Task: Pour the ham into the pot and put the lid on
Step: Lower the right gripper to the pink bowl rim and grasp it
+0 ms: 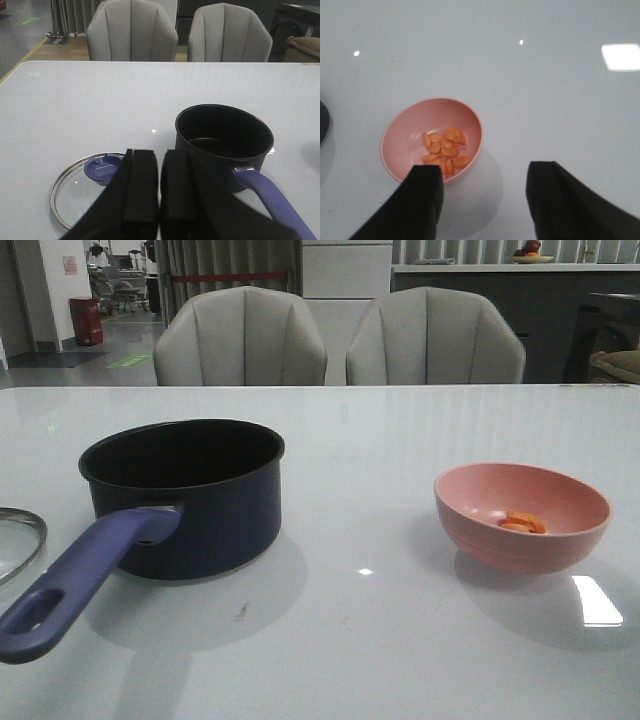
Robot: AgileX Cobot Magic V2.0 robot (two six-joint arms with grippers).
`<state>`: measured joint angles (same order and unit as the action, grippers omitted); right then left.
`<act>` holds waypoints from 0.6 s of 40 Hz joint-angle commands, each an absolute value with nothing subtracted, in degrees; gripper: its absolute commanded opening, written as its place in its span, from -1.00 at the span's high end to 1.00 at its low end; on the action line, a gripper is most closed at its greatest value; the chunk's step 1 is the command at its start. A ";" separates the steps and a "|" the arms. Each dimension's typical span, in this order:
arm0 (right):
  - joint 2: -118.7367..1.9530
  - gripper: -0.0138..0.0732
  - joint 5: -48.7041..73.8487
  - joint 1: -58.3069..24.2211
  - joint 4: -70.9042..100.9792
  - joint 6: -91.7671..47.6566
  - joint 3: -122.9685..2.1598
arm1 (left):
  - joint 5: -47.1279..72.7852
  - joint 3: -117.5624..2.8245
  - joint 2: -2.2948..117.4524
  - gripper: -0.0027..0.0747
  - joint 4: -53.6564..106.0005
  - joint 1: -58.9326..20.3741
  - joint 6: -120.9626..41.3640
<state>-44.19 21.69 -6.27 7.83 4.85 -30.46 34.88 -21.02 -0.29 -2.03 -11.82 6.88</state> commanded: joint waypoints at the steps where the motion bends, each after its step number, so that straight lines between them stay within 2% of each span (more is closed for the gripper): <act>1: -50.53 -0.43 21.58 -6.38 11.51 4.61 -36.90 | 30.34 -22.46 -1.18 0.64 -2.03 -12.24 6.63; 15: -77.87 -0.43 30.56 -5.63 11.88 1.74 -52.10 | 30.34 -22.46 -1.18 0.64 -2.03 -12.24 6.63; 24: -91.07 -0.43 34.43 -5.04 12.33 1.74 -59.94 | 30.34 -22.46 -1.18 0.64 -2.03 -12.24 6.63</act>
